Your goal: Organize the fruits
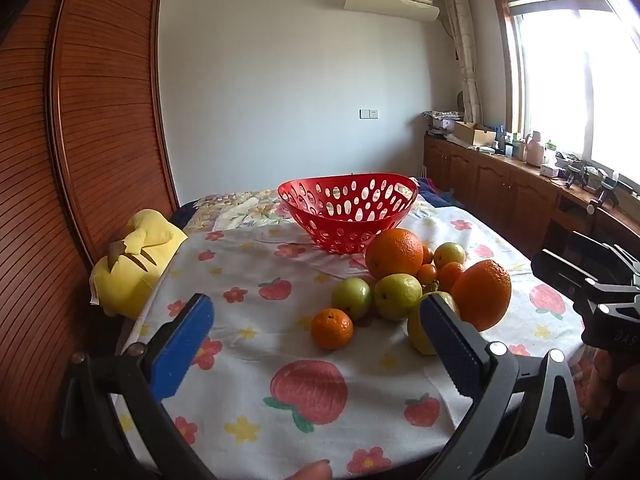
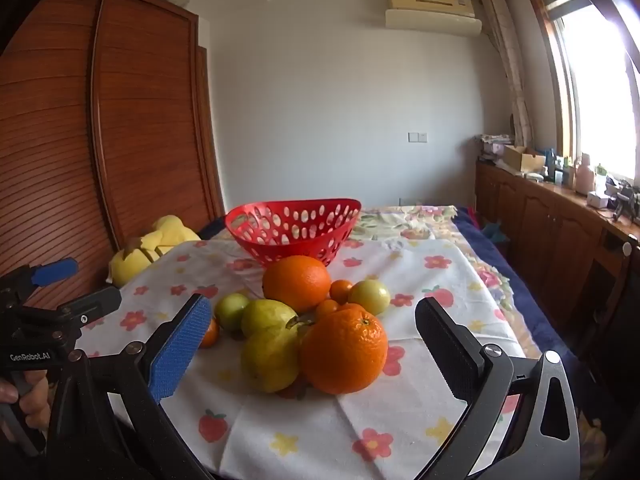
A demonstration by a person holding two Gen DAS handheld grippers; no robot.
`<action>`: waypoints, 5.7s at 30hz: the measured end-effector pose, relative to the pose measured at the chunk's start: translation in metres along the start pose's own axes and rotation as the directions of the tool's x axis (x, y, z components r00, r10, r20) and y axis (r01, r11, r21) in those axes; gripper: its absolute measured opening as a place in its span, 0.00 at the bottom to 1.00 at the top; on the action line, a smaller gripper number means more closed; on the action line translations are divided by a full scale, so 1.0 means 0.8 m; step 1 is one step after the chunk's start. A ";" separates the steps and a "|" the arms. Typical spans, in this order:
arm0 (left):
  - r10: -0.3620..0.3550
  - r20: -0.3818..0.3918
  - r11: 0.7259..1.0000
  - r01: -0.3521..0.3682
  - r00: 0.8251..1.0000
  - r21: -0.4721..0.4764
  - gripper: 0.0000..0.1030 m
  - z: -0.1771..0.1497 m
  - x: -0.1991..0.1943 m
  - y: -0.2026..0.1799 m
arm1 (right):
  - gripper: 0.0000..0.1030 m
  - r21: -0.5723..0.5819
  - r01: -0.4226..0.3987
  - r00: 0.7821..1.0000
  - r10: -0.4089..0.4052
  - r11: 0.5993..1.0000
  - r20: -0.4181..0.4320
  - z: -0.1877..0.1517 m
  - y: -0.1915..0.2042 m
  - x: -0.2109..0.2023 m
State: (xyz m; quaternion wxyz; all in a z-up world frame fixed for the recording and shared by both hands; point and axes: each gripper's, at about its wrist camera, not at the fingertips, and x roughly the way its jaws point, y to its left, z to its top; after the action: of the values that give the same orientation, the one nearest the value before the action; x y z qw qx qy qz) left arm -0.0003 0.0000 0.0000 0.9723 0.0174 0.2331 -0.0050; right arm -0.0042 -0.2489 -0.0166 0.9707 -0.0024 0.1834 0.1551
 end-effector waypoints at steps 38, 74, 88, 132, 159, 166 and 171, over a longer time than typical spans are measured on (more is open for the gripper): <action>-0.020 0.032 1.000 0.020 0.999 0.002 1.00 0.012 -0.024 -0.004 | 1.00 -0.010 0.022 1.000 -0.022 1.000 0.006 0.004 0.001 -0.015; -0.022 0.037 1.000 0.022 0.999 0.002 1.00 0.013 -0.028 -0.003 | 1.00 -0.008 0.020 1.000 -0.020 1.000 0.009 0.003 0.004 -0.016; -0.039 0.001 0.999 0.039 0.999 -0.004 1.00 0.001 -0.016 -0.004 | 1.00 -0.008 0.020 1.000 -0.020 1.000 -0.008 -0.003 0.006 -0.009; -0.189 -0.227 0.982 0.186 0.955 -0.036 0.91 -0.049 0.131 0.008 | 0.87 0.063 -0.077 0.960 0.091 0.995 -0.265 -0.047 -0.048 0.123; -0.197 -0.326 0.980 0.196 0.924 -0.038 0.58 -0.043 0.189 0.007 | 0.82 0.136 -0.117 0.938 0.154 0.984 -0.310 -0.052 -0.056 0.144; -0.193 -0.327 0.981 0.191 0.925 -0.037 0.44 -0.047 0.191 0.012 | 0.81 0.105 -0.113 0.936 0.141 0.988 -0.321 -0.051 -0.056 0.141; -0.192 -0.330 0.981 0.191 0.924 -0.036 0.46 -0.046 0.193 0.013 | 0.81 0.106 -0.108 0.935 0.138 0.988 -0.327 -0.052 -0.062 0.133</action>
State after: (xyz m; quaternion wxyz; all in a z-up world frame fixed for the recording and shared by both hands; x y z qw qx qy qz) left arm 0.1206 0.0114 -0.1026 0.9139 -0.0064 0.3943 -0.0963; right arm 0.0904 -0.2664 -0.0960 0.9133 0.0248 0.3510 0.2048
